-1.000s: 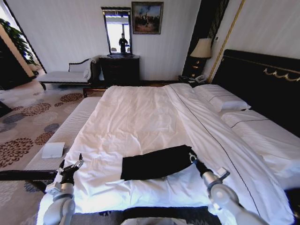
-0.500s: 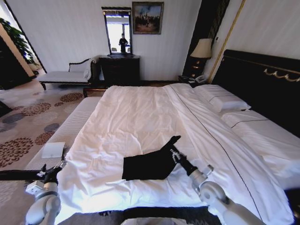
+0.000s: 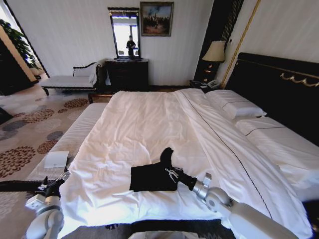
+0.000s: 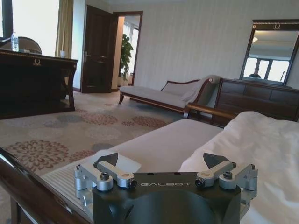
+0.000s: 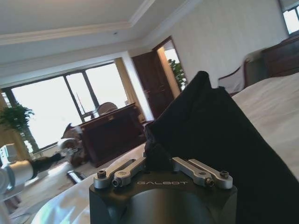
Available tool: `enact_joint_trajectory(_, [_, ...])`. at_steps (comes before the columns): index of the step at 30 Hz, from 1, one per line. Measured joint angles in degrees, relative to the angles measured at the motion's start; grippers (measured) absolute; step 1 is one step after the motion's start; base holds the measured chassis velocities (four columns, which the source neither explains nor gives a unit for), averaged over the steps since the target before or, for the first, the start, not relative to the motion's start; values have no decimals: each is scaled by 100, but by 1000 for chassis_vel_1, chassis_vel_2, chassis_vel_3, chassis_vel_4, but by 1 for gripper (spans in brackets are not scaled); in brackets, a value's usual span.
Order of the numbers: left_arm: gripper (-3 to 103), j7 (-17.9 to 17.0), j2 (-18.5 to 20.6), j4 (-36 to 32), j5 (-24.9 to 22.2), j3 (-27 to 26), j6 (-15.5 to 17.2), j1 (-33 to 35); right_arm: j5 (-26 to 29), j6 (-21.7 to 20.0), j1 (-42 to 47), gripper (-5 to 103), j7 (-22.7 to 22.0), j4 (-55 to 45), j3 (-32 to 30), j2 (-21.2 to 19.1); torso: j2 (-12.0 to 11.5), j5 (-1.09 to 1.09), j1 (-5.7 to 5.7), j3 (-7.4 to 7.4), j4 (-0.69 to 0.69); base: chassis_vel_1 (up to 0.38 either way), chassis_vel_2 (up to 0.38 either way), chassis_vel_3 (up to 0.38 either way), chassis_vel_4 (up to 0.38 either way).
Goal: Fold the clothes on the bed.
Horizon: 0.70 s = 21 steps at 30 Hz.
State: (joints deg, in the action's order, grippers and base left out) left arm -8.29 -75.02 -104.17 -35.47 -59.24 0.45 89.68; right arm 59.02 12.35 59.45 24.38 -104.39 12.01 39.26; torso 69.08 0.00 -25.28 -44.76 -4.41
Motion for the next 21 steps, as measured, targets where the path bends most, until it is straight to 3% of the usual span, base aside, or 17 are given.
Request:
enact_joint_trajectory(14, [100, -1, -6, -338, -34, -211, 5, 188, 105, -100, -1123, 4, -32, 402, 1464, 702, 1, -1, 0, 0, 0, 0, 0, 0, 0])
enact_joint_trajectory(21, [100, -5, -18, -336, -34, -238, 6, 212, 20, -51, -1319, 4, -82, 877, 1826, 998, 1, -2, 0, 0, 0, 0, 0, 0, 0])
